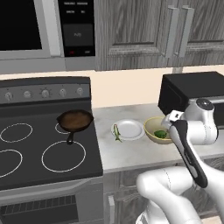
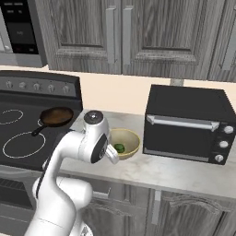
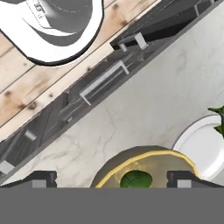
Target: Place the fish on the plate and place the avocado on the same plate.
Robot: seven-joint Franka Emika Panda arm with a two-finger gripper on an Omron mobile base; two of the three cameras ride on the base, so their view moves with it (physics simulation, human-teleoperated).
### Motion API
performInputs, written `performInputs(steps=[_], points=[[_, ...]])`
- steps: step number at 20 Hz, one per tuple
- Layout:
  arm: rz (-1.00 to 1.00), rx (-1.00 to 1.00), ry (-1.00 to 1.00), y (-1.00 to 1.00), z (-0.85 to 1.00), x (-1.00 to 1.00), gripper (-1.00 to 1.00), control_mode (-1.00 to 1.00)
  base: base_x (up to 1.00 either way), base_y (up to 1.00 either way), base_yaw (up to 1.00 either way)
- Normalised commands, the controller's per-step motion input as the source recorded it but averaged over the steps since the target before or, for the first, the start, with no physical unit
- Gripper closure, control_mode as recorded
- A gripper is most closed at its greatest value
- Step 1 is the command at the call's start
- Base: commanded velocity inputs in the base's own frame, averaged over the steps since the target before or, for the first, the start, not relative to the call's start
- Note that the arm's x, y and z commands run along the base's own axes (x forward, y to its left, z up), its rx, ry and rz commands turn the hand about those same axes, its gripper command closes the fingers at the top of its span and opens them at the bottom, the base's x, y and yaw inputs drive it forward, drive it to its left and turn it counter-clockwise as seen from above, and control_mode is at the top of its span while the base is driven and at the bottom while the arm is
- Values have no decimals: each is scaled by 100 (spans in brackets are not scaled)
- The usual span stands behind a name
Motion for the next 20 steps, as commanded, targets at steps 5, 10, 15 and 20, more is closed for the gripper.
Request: performInputs(steps=[5, 10, 15, 20], points=[[-2, 2, 0, -8, -28, 27, -100, -100, 0, 0, 0], [-7, 0, 0, -2, -28, 15, -100, -100, 0, 0, 0], [-9, 0, 1, -6, -34, 18, -100, -100, 0, 0, 0], [-2, 2, 3, -25, -31, 36, -100, -100, 0, 0, 0]])
